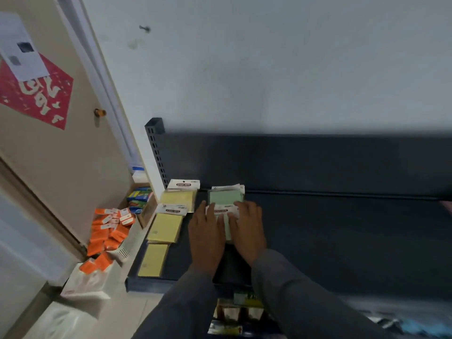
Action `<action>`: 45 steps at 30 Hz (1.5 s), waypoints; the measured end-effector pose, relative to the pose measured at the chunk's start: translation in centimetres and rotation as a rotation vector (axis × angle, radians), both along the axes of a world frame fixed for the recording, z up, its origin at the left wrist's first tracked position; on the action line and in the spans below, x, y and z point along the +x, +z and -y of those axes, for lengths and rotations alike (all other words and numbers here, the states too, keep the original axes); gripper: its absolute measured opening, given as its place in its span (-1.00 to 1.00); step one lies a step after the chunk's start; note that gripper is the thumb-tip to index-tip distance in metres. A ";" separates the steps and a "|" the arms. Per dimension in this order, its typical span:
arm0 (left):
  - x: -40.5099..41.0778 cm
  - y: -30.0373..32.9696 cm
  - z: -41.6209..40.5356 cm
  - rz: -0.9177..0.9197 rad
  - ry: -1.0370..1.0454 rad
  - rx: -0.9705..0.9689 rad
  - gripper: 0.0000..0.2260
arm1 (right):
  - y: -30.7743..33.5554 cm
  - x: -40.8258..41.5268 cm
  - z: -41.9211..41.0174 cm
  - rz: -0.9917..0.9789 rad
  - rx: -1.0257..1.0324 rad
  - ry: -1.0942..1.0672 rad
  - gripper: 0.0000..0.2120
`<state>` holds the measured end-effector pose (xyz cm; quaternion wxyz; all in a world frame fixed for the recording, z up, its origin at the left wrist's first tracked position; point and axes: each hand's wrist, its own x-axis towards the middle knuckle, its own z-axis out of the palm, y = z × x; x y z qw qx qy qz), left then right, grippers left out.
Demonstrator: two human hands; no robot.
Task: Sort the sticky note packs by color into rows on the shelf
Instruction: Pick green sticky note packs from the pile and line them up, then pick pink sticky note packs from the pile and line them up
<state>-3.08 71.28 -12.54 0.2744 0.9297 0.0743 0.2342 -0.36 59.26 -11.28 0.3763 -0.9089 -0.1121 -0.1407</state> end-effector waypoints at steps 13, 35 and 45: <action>5.7 6.8 20.2 0.166 -0.336 0.330 -0.60 | 4.9 -0.2 22.0 0.181 -0.196 -0.427 -0.62; 4.9 6.9 66.8 0.021 -0.741 0.334 -0.66 | 6.2 -6.2 65.7 -0.187 -0.284 -0.811 -0.57; 12.3 3.1 73.3 -0.472 -0.532 0.453 -0.47 | 4.7 -0.4 74.8 -0.533 -0.298 -0.766 -0.39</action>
